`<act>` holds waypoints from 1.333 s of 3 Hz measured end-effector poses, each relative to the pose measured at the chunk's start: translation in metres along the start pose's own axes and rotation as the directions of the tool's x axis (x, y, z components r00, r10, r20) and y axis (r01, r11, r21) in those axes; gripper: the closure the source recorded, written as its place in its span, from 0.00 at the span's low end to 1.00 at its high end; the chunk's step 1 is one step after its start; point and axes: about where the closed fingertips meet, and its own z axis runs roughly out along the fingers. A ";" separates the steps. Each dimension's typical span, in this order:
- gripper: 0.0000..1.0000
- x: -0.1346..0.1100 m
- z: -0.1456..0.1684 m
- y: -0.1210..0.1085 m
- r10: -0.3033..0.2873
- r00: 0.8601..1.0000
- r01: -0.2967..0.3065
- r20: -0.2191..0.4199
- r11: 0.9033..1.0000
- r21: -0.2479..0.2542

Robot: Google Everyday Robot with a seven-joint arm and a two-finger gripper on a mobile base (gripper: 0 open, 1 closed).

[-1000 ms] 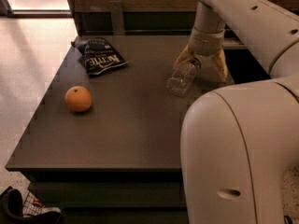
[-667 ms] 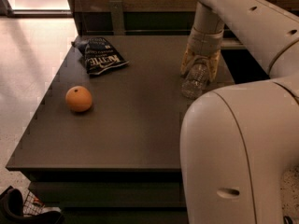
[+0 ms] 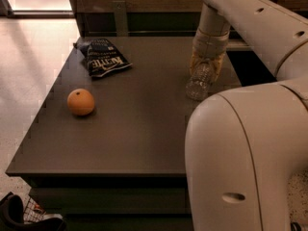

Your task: Pick water bottle

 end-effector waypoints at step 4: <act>1.00 -0.017 -0.113 -0.005 -0.228 0.879 0.337 0.419 0.918 -0.208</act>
Offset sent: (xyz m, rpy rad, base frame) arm 0.0083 -0.0113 0.0644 -0.0030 -0.2298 0.0741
